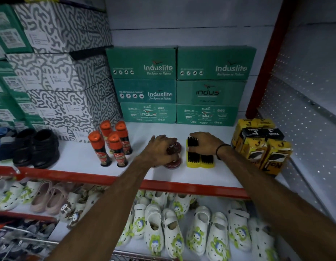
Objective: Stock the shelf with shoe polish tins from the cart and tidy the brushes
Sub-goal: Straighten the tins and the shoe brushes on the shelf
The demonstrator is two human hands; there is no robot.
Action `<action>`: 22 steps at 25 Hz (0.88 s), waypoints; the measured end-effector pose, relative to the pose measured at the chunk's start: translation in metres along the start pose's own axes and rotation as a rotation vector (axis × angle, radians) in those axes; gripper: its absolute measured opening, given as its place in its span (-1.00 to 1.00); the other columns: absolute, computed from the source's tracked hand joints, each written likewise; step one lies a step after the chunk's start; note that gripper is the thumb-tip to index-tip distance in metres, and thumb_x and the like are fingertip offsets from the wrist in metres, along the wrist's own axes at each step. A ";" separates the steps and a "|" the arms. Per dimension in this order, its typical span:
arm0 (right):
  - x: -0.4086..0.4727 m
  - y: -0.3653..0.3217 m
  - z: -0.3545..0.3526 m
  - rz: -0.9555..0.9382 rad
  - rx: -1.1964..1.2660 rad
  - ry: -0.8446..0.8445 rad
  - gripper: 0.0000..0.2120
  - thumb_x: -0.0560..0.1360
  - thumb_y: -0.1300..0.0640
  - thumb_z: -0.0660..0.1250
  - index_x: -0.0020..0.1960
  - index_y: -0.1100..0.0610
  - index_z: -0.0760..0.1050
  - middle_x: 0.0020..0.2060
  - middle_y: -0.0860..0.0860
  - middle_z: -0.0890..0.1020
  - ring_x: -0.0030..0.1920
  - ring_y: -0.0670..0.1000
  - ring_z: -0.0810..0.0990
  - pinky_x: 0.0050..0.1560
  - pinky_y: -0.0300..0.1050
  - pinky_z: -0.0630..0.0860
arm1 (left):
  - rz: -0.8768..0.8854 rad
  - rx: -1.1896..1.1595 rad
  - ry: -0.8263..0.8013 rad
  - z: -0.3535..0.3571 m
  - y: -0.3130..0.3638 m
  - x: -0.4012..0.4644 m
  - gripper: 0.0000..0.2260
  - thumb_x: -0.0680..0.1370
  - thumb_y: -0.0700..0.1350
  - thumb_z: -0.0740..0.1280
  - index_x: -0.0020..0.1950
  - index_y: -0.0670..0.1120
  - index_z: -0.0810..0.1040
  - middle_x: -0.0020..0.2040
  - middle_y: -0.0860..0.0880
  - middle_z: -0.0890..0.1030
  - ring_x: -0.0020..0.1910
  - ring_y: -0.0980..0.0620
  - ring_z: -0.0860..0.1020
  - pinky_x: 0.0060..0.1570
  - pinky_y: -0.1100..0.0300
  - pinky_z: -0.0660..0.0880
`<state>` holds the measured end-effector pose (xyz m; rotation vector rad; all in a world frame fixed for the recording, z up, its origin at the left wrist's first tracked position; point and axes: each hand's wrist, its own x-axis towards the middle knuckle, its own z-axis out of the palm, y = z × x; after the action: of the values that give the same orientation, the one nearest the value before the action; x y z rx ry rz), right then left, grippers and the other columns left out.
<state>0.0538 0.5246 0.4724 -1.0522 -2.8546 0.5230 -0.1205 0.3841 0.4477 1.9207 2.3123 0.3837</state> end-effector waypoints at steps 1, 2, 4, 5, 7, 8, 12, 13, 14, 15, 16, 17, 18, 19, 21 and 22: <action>-0.005 0.007 -0.002 0.012 0.006 -0.054 -0.37 0.45 -0.08 0.52 0.45 0.06 0.44 0.39 0.12 0.54 0.35 0.17 0.54 0.34 0.05 0.51 | 0.008 0.014 -0.039 0.005 0.009 0.004 -0.18 0.34 0.32 0.31 0.54 0.03 0.32 0.42 -0.09 0.55 0.54 -0.19 0.29 0.54 -0.27 0.10; -0.008 0.012 -0.001 0.026 -0.002 -0.104 -0.35 0.39 -0.03 0.58 0.42 0.06 0.46 0.31 0.11 0.59 0.28 0.17 0.58 0.25 0.01 0.55 | 0.017 0.038 -0.070 0.011 0.016 0.008 -0.13 0.30 0.36 0.32 0.56 0.05 0.28 0.39 -0.07 0.57 0.55 -0.18 0.27 0.54 -0.31 0.03; -0.015 0.020 0.004 0.055 -0.044 -0.168 -0.28 0.33 0.07 0.63 0.43 0.08 0.45 0.27 0.13 0.59 0.25 0.18 0.59 0.20 0.00 0.58 | 0.048 0.083 -0.092 0.024 0.026 0.014 -0.11 0.32 0.37 0.38 0.57 0.06 0.25 0.32 -0.09 0.59 0.53 -0.18 0.30 0.53 -0.34 -0.02; -0.016 0.023 0.008 0.056 -0.057 -0.174 -0.26 0.32 0.10 0.63 0.44 0.09 0.44 0.29 0.14 0.56 0.27 0.20 0.58 0.23 0.02 0.57 | 0.056 0.099 -0.091 0.029 0.029 0.015 -0.13 0.34 0.33 0.41 0.58 0.06 0.24 0.34 -0.13 0.57 0.52 -0.18 0.31 0.53 -0.35 -0.02; -0.019 0.029 0.013 0.036 -0.056 -0.142 -0.24 0.30 0.14 0.64 0.44 0.11 0.45 0.35 0.16 0.49 0.32 0.21 0.52 0.29 0.05 0.54 | 0.066 0.117 -0.090 0.033 0.033 0.017 -0.15 0.37 0.25 0.45 0.58 0.03 0.24 0.42 -0.19 0.50 0.53 -0.18 0.29 0.53 -0.36 -0.05; -0.019 0.031 0.014 0.024 -0.052 -0.125 -0.23 0.29 0.15 0.64 0.44 0.10 0.45 0.36 0.16 0.46 0.35 0.21 0.50 0.31 0.04 0.52 | 0.071 0.127 -0.087 0.034 0.034 0.017 -0.15 0.38 0.22 0.46 0.59 0.02 0.23 0.43 -0.20 0.49 0.53 -0.18 0.29 0.54 -0.36 -0.05; -0.019 0.037 0.016 0.007 -0.061 -0.126 -0.17 0.27 0.16 0.63 0.48 0.07 0.40 0.45 0.15 0.40 0.46 0.18 0.39 0.43 0.03 0.43 | 0.075 0.151 -0.052 0.033 0.039 0.015 -0.15 0.38 0.21 0.46 0.59 -0.01 0.22 0.44 -0.17 0.48 0.53 -0.17 0.28 0.54 -0.35 -0.04; -0.018 0.038 0.016 0.008 -0.060 -0.129 -0.16 0.27 0.15 0.64 0.49 0.06 0.40 0.47 0.14 0.39 0.47 0.18 0.39 0.44 0.04 0.42 | 0.069 0.145 -0.046 0.032 0.039 0.013 -0.12 0.38 0.22 0.46 0.60 -0.01 0.20 0.44 -0.15 0.48 0.53 -0.15 0.29 0.54 -0.35 -0.03; -0.018 0.038 0.016 0.007 -0.062 -0.126 -0.15 0.27 0.15 0.64 0.50 0.07 0.39 0.47 0.13 0.39 0.47 0.18 0.39 0.44 0.05 0.42 | 0.060 0.134 -0.040 0.032 0.039 0.012 -0.10 0.37 0.23 0.47 0.60 -0.02 0.17 0.45 -0.14 0.48 0.52 -0.15 0.30 0.54 -0.36 -0.03; -0.018 0.038 0.015 0.008 -0.066 -0.122 -0.14 0.27 0.15 0.64 0.51 0.08 0.38 0.48 0.12 0.38 0.47 0.18 0.39 0.45 0.05 0.42 | 0.050 0.120 -0.037 0.031 0.038 0.011 -0.07 0.37 0.24 0.47 0.61 -0.03 0.14 0.45 -0.12 0.48 0.52 -0.15 0.31 0.55 -0.36 -0.03; -0.019 0.038 0.015 0.009 -0.069 -0.120 -0.12 0.27 0.14 0.64 0.52 0.09 0.36 0.50 0.12 0.36 0.49 0.17 0.37 0.46 0.05 0.41 | 0.040 0.109 -0.035 0.029 0.036 0.010 -0.05 0.36 0.25 0.48 0.61 -0.05 0.13 0.46 -0.11 0.48 0.52 -0.15 0.32 0.55 -0.36 -0.02; -0.020 0.039 0.015 0.012 -0.069 -0.122 -0.10 0.28 0.14 0.64 0.54 0.09 0.33 0.53 0.12 0.32 0.52 0.16 0.34 0.48 0.04 0.38 | 0.031 0.104 -0.032 0.028 0.034 0.010 -0.04 0.36 0.27 0.47 0.61 -0.07 0.13 0.47 -0.10 0.48 0.52 -0.16 0.33 0.55 -0.36 -0.02; -0.020 0.039 0.015 0.016 -0.068 -0.126 -0.08 0.28 0.13 0.64 0.56 0.09 0.30 0.56 0.12 0.28 0.54 0.15 0.31 0.50 0.03 0.36 | 0.023 0.107 -0.028 0.026 0.031 0.010 -0.03 0.35 0.29 0.47 0.60 -0.08 0.14 0.47 -0.09 0.47 0.51 -0.17 0.34 0.55 -0.35 -0.03; -0.020 0.039 0.016 0.019 -0.067 -0.131 -0.07 0.28 0.13 0.64 0.56 0.08 0.29 0.57 0.12 0.27 0.55 0.15 0.30 0.50 0.02 0.35 | 0.011 0.114 -0.024 0.025 0.029 0.009 -0.03 0.35 0.31 0.46 0.59 -0.10 0.15 0.47 -0.09 0.48 0.50 -0.17 0.35 0.55 -0.35 -0.03; -0.019 0.038 0.015 0.016 -0.068 -0.140 -0.08 0.29 0.13 0.63 0.55 0.08 0.30 0.53 0.12 0.31 0.52 0.15 0.34 0.48 0.02 0.38 | -0.016 0.120 -0.016 0.023 0.026 0.008 0.01 0.32 0.37 0.44 0.58 -0.11 0.16 0.45 -0.08 0.50 0.49 -0.17 0.37 0.55 -0.33 -0.04; -0.019 0.038 0.014 0.013 -0.070 -0.146 -0.08 0.28 0.12 0.64 0.55 0.09 0.30 0.50 0.12 0.34 0.50 0.16 0.36 0.46 0.03 0.40 | -0.025 0.107 -0.013 0.023 0.025 0.008 0.02 0.30 0.39 0.44 0.58 -0.10 0.16 0.43 -0.08 0.51 0.48 -0.17 0.37 0.55 -0.33 -0.04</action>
<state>0.0897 0.5357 0.4481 -1.0876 -3.0156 0.5249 -0.0926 0.3989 0.4327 1.9332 2.3917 0.2482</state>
